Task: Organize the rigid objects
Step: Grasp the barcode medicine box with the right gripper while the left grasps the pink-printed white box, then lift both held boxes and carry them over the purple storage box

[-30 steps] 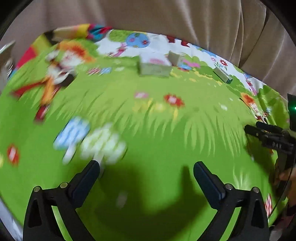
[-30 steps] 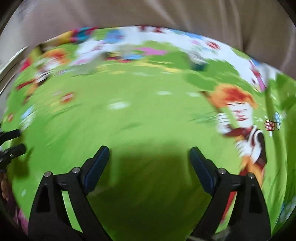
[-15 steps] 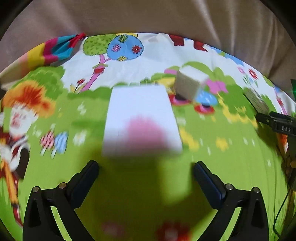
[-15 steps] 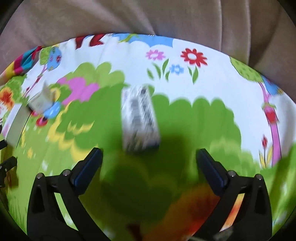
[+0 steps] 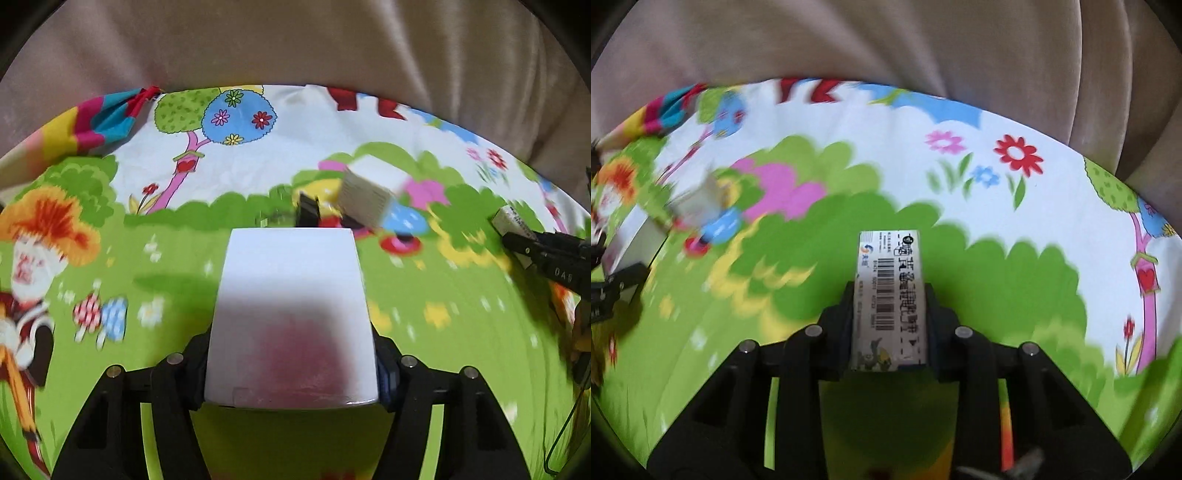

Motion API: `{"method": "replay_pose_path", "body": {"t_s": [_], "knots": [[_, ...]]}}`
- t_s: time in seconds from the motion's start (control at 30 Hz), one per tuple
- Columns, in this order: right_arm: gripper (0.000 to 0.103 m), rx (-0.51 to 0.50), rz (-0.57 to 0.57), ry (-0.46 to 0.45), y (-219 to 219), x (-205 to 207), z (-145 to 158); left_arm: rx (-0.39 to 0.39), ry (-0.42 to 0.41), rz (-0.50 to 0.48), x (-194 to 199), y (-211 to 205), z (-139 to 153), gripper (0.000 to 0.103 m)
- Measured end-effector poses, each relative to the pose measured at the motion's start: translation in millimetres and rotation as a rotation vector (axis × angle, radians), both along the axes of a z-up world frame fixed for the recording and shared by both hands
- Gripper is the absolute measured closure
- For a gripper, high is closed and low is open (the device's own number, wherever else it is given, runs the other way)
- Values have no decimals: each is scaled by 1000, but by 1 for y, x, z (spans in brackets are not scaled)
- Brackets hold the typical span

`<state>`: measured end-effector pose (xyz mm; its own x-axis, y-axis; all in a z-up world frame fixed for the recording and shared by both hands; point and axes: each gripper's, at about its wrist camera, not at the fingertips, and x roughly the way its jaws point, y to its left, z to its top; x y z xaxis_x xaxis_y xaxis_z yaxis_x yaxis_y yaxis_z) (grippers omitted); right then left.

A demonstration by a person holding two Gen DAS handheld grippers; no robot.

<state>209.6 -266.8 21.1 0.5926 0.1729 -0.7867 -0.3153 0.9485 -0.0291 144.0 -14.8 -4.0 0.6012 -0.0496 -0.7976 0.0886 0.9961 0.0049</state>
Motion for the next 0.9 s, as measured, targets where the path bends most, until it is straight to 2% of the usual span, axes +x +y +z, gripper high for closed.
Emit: {"method": "replay_pose_path", "body": {"t_s": [0.1,0.27,0.53,0.63,0.73,0.8,0.9], "knots": [[66,3,7,-1,4,-49,3,-17,-5,-13,-39,1,2,37],[66,13,-2,4,2,-126,3,-3,-10,-52,-101,-8,1,37],[66,18,22,-7,21,-237,1,-39,-12,-121,-168,-31,4,37],[66,44,20,-28,23,-266,6,-53,-75,-140,-199,-40,23,37],[66,113,-9,-135,21,-299,33,-75,-201,-140,-233,-43,61,37],[66,165,-23,-266,17,-328,62,-110,-329,-145,-261,-41,92,37],[66,203,-32,-497,15,-373,104,-115,-498,-145,-293,-41,128,37]]}}
